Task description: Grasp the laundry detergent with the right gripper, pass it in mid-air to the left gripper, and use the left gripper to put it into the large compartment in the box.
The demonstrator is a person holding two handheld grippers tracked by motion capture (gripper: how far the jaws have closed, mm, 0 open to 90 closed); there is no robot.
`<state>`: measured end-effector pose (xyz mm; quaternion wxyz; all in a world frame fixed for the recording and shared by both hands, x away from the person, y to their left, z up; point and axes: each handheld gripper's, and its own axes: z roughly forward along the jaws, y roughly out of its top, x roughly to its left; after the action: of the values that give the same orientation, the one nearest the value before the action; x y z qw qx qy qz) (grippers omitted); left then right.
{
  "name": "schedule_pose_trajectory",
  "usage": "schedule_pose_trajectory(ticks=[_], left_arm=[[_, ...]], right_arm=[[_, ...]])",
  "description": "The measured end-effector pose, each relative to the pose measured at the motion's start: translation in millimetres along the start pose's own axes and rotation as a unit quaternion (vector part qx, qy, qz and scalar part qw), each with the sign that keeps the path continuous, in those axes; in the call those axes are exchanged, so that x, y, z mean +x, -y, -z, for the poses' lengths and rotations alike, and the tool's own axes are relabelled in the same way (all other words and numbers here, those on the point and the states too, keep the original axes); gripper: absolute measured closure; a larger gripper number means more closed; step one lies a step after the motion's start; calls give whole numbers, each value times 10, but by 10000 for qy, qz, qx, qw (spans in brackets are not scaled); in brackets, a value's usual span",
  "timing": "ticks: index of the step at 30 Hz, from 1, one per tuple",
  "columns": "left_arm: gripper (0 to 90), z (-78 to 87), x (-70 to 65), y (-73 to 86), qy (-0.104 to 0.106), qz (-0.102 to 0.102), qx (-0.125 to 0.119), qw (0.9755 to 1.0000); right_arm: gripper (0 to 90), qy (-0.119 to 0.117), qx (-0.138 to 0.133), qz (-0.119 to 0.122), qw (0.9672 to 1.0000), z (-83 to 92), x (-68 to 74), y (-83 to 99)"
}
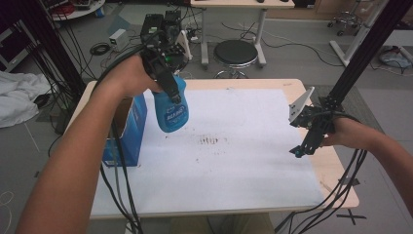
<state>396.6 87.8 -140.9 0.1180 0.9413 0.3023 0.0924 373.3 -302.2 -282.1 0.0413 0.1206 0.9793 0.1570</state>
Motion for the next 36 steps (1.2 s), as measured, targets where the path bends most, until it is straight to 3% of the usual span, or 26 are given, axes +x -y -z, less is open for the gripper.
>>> schedule_pose_trajectory(ticks=[2, 3, 7, 10, 15, 28, 36], left_arm=[[374, 44, 18, 16, -13, 87, 3, 10000], [374, 150, 59, 63, -29, 309, -57, 9995], [374, 314, 119, 151, -135, 575, -135, 9982], [374, 396, 150, 198, -195, 606, -148, 9979], [374, 616, 254, 379, -309, 843, -233, 9957], [375, 867, 498, 807, -425, 1067, -378, 9927], [375, 876, 632, 971, -454, 1019, -280, 9934]], right_arm=[[11, -47, 1, 22, 10000, 9, -4, 10], [11, -92, -7, 40, 9999, 18, -9, 17], [11, -123, -67, 42, 9999, 36, -29, 6], [11, -120, -36, 78, 9999, 22, -35, -10], [11, -167, -39, 142, 9998, 3, -47, -84], [11, -109, -91, 37, 9999, 26, -70, -106], [11, -84, -61, 9, 9999, 11, -63, -131]])
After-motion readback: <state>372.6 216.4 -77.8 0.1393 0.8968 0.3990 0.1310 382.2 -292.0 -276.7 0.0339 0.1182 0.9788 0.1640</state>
